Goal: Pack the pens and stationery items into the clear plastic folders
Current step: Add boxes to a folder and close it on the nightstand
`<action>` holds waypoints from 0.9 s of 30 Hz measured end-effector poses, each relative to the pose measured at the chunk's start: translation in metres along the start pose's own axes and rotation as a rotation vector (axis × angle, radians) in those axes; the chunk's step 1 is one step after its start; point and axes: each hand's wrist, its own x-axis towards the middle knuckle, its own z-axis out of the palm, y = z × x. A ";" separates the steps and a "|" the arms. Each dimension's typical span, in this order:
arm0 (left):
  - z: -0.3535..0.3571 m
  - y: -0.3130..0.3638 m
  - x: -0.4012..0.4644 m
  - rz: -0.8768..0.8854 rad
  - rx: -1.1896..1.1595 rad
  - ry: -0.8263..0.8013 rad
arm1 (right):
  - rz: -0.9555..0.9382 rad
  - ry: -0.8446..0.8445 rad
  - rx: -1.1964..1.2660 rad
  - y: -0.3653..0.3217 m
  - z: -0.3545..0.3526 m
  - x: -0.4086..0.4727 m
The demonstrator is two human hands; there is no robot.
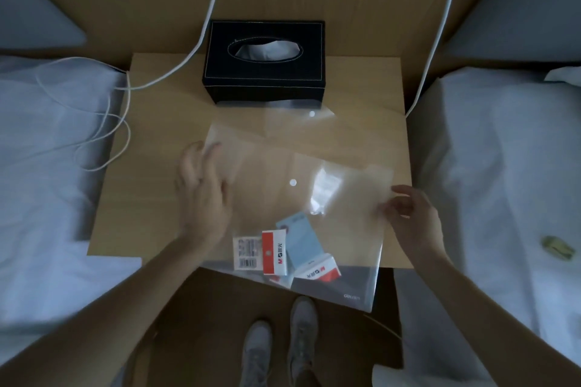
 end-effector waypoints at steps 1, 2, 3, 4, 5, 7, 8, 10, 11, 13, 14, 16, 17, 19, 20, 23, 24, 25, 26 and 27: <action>0.001 0.011 -0.008 0.145 0.004 -0.021 | -0.016 0.012 -0.005 -0.005 0.001 0.004; 0.005 0.022 -0.017 0.296 0.015 -0.076 | -0.038 0.028 -0.011 -0.010 0.002 0.010; 0.010 0.032 -0.026 0.422 0.043 -0.161 | -0.066 0.045 -0.023 -0.015 0.003 0.016; 0.017 0.038 -0.035 0.506 0.088 -0.250 | -0.101 0.059 -0.041 -0.020 0.004 0.021; 0.024 0.040 -0.041 0.542 0.141 -0.314 | -0.138 0.066 -0.060 -0.026 0.006 0.027; 0.038 0.038 -0.046 0.514 0.229 -0.378 | -0.210 0.068 -0.118 -0.038 0.010 0.038; 0.044 0.036 -0.046 0.491 0.241 -0.388 | -0.250 0.068 -0.156 -0.043 0.012 0.043; 0.052 0.032 -0.046 0.454 0.184 -0.397 | -0.318 0.058 -0.240 -0.051 0.019 0.054; 0.055 0.030 -0.046 0.447 0.147 -0.400 | -0.344 0.047 -0.293 -0.055 0.023 0.060; 0.058 0.025 -0.045 0.458 0.098 -0.414 | -0.371 0.013 -0.401 -0.062 0.031 0.069; 0.057 0.023 -0.044 0.467 0.078 -0.429 | -0.376 -0.009 -0.434 -0.066 0.036 0.073; 0.057 0.020 -0.043 0.477 0.063 -0.438 | -0.384 -0.054 -0.466 -0.074 0.046 0.081; 0.058 0.019 -0.043 0.478 0.069 -0.437 | -0.385 -0.073 -0.479 -0.078 0.052 0.084; 0.059 0.019 -0.044 0.473 0.082 -0.436 | -0.380 -0.106 -0.491 -0.083 0.063 0.090; 0.060 0.020 -0.044 0.473 0.085 -0.430 | -0.376 -0.115 -0.484 -0.086 0.068 0.092; 0.058 0.021 -0.042 0.483 0.104 -0.413 | -0.380 -0.111 -0.453 -0.093 0.081 0.096; 0.058 0.021 -0.041 0.487 0.105 -0.410 | -0.390 -0.102 -0.436 -0.096 0.084 0.097; 0.058 0.021 -0.040 0.491 0.100 -0.407 | -0.393 -0.090 -0.409 -0.099 0.087 0.097; 0.058 0.021 -0.039 0.494 0.093 -0.407 | -0.387 -0.071 -0.371 -0.102 0.088 0.096; 0.057 0.021 -0.039 0.499 0.092 -0.411 | -0.372 -0.044 -0.324 -0.104 0.088 0.096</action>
